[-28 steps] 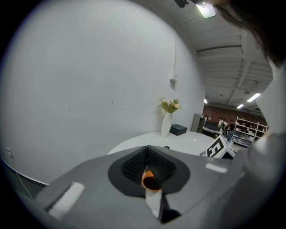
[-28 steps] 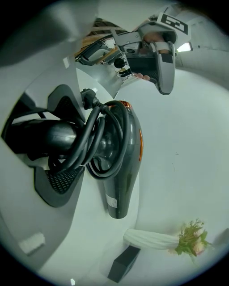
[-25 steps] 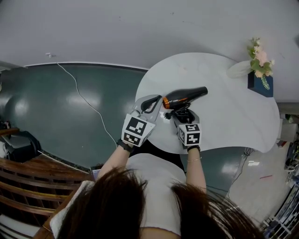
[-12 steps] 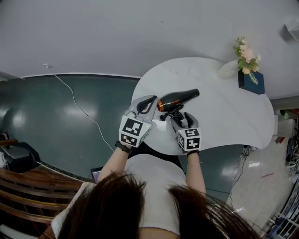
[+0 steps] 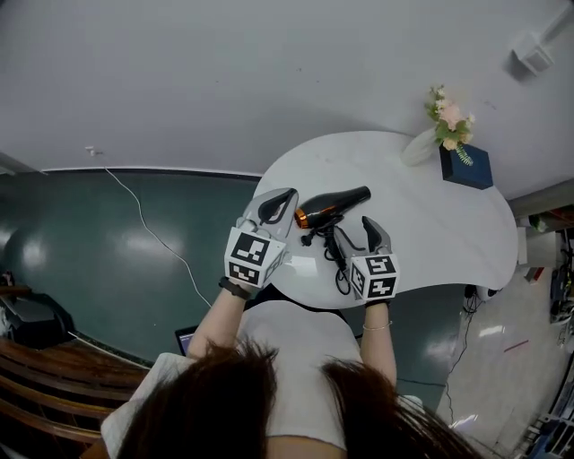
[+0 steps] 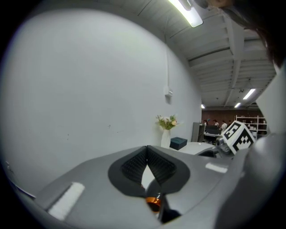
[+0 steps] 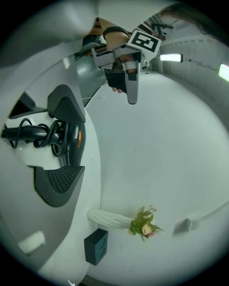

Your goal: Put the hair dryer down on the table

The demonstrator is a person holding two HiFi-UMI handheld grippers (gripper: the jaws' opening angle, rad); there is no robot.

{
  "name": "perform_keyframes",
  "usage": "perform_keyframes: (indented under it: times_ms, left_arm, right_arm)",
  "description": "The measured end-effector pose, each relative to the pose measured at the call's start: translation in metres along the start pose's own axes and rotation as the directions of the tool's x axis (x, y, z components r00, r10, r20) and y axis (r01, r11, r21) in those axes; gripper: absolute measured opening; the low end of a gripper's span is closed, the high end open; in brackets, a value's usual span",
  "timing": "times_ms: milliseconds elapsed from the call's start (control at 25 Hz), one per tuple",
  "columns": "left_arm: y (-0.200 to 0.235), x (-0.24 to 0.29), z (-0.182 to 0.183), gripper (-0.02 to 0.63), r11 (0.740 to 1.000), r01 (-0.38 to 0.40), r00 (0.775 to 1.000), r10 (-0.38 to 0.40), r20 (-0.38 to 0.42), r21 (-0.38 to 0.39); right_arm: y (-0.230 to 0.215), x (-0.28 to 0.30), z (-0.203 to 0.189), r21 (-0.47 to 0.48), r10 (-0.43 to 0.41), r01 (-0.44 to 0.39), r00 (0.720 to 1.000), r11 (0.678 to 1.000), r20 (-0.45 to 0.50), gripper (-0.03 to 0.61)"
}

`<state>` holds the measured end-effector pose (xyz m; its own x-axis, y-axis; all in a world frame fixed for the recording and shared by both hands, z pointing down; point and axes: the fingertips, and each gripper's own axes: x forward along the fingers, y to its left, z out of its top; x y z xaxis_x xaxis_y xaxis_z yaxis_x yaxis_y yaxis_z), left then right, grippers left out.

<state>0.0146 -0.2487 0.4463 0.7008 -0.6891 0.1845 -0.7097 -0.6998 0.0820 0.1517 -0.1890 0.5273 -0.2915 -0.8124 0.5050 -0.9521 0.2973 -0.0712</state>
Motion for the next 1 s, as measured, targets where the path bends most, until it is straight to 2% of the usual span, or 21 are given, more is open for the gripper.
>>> perform_keyframes:
  times_ms: [200, 360, 480, 800, 1000]
  left_arm:
    - [-0.001, 0.0, 0.022, 0.058, 1.0, -0.003, 0.999, 0.002, 0.038, 0.022]
    - [-0.001, -0.003, 0.039, 0.058, 0.999, -0.011, 0.997, 0.008, 0.074, 0.04]
    - [-0.003, -0.004, 0.052, 0.058, 0.999, -0.012, 0.995, 0.007, 0.099, 0.051]
    - [-0.006, -0.002, 0.071, 0.058, 0.997, -0.016, 0.992, 0.006, 0.129, 0.072]
    - [-0.003, -0.001, 0.075, 0.058, 0.997, -0.029, 0.99, 0.019, 0.137, 0.069]
  right_arm:
    - [-0.013, -0.017, 0.056, -0.004, -0.018, 0.019, 0.988, 1.0, 0.153, 0.278]
    - [-0.018, -0.034, 0.091, -0.006, -0.033, 0.036, 0.965, 0.999, 0.259, 0.278]
    - [-0.019, -0.045, 0.108, -0.018, -0.015, 0.022, 0.948, 1.0, 0.319, 0.276]
    - [-0.027, -0.063, 0.128, -0.015, -0.001, 0.008, 0.917, 1.0, 0.399, 0.252]
    - [-0.03, -0.074, 0.139, -0.021, 0.002, 0.009, 0.898, 1.0, 0.439, 0.169]
